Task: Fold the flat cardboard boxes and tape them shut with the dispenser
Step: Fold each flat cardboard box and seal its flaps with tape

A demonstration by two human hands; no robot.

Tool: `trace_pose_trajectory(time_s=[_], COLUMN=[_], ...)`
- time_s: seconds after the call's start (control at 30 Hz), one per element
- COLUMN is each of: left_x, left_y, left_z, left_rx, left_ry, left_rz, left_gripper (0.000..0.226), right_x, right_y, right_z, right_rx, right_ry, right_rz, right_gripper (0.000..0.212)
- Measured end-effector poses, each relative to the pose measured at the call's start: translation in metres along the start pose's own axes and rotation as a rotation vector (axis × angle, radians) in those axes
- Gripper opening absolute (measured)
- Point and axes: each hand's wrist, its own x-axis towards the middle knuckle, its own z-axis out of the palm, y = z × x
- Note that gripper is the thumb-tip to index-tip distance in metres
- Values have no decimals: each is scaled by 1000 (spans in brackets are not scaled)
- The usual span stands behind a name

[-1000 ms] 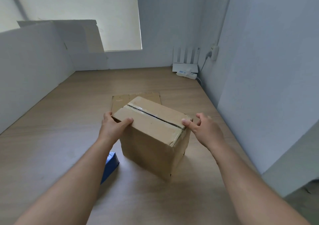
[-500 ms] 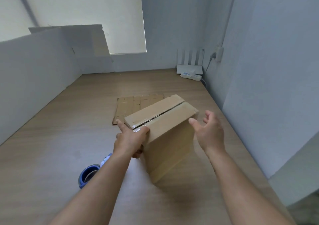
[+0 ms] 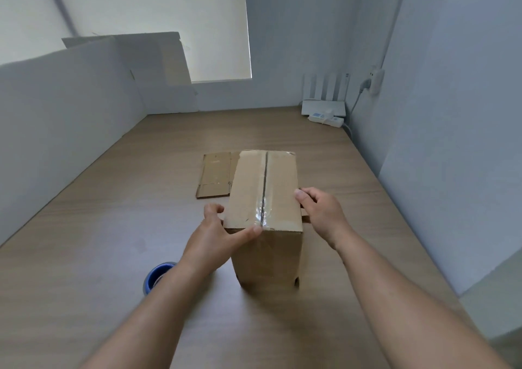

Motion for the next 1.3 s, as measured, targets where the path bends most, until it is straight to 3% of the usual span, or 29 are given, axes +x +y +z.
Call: trace_pose_trajectory(time_s=[0.13,0.23,0.4,0.47,0.53,0.6,0.67,0.83,0.93,1.1,1.3], left_x=[7,19,32,34,33,32,34,37,32,40,51], left_y=[4,7,3,0,-5,-14,-33,-107,-138,-150,-156], left_z=[8,10,6,1,-5,-12,-16,-6,7,11,8], left_rx=[72,79,54,30,-44,-119,-97,324,494,568,482], left_ry=[90,53,14,-10,-20,9,70,112,45,33,-13], left_rz=[83,83,111,142,163,137,85,-192,-296,-366,-366], left_gripper=[93,99,114,110,101,90,70,47,47,42,40], right_x=[0,6,11,11,11,11,13,15,17,16,14], right_y=[-3,-7,-9,-9,-7,-6,-6,-8,-6,-6,-11], right_z=[8,11,14,15,16,17,17,20,23,25,26], right_rx=[15,-60,-89,-84,-97,-118,-127,-214,-275,-313,-317], right_ry=[-213,-158,-125,-118,-102,-80,-53,-21,21,32,33], right_rz=[-30,-28,-32,-41,-52,-50,-58,-101,-114,-112,-93], right_gripper=[45,66,61,56,63,75,71,76,70,66,64])
